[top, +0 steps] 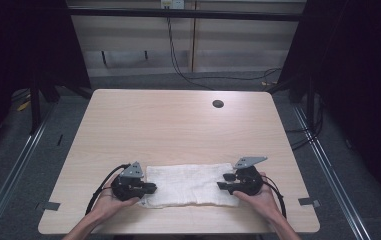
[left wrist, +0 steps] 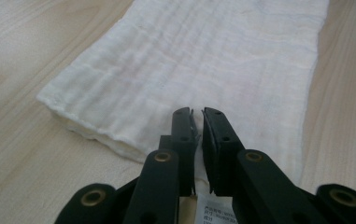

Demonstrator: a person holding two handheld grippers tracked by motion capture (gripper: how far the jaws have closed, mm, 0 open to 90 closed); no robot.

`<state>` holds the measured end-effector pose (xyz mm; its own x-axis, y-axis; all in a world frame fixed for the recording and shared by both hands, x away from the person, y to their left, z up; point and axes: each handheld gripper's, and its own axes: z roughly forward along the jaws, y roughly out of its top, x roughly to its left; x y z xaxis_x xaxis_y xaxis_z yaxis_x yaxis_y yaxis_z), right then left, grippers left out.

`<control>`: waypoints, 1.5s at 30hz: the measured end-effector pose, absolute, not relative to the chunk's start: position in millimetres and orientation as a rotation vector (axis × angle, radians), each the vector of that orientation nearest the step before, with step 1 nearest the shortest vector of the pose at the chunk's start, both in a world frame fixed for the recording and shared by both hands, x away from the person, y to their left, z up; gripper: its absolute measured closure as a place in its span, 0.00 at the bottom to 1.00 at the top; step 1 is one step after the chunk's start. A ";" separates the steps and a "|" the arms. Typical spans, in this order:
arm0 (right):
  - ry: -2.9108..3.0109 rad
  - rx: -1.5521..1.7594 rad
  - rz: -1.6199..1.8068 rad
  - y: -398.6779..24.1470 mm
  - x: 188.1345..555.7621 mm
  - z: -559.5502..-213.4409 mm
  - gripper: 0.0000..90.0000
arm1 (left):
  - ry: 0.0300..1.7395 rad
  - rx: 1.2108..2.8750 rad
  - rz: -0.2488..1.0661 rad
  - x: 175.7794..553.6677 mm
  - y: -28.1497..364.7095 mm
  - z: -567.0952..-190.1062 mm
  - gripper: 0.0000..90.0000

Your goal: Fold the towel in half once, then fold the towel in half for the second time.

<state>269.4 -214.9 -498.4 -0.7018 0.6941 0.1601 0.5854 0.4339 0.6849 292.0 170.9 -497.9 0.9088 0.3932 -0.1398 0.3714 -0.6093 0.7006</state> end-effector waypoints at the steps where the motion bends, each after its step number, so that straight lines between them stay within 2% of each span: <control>1: 2.521 1.109 1.111 -214.6 267.9 -499.2 0.66 | 0.536 2.290 0.042 291.9 170.2 -497.7 0.93; 6: 2.503 1.130 1.072 -221.5 267.6 -498.2 0.89 | 0.541 2.280 0.025 292.4 164.5 -498.2 0.94; 9: 2.497 1.162 1.070 -229.7 269.8 -498.1 0.97 | 0.521 2.279 0.011 292.4 159.7 -498.8 0.94; 15: 2.468 1.205 1.047 -246.5 267.2 -497.3 0.99 | 0.507 2.280 -0.008 289.7 147.4 -498.6 0.92; 17: 2.463 1.214 1.047 -251.9 264.7 -497.1 0.98 | 0.495 2.281 -0.028 288.3 144.6 -498.0 0.88; 18: 2.461 1.235 1.053 -254.4 262.8 -497.2 0.90 | 0.486 2.282 -0.028 287.7 144.1 -497.7 0.83; 20: 2.444 1.249 1.063 -256.7 259.5 -494.8 0.80 | 0.476 2.277 -0.027 285.0 142.8 -497.4 0.73; 27: 2.433 1.216 1.185 -253.9 250.1 -483.1 0.68 | 0.550 2.203 -0.014 291.6 157.1 -486.0 0.60; 30: 2.444 1.202 1.224 -245.3 251.2 -479.9 0.67 | 0.612 2.197 -0.019 298.8 166.2 -485.7 0.56; 38: 2.522 1.099 1.254 -210.7 250.8 -478.5 0.65 | 0.639 2.209 0.015 309.4 169.5 -478.5 0.53; 42: 2.479 1.138 1.231 -196.3 246.8 -474.8 0.65 | 0.651 2.238 0.046 318.3 167.4 -467.7 0.57; 45: 2.505 1.109 1.256 -187.0 246.3 -471.1 0.65 | 0.693 2.192 0.070 333.0 166.7 -461.5 0.58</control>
<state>246.3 -187.0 -471.1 -0.7222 0.6623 0.1995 0.5561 0.3846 0.7367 333.0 166.7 -461.5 0.8471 0.5014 -0.1762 0.4559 -0.5152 0.7257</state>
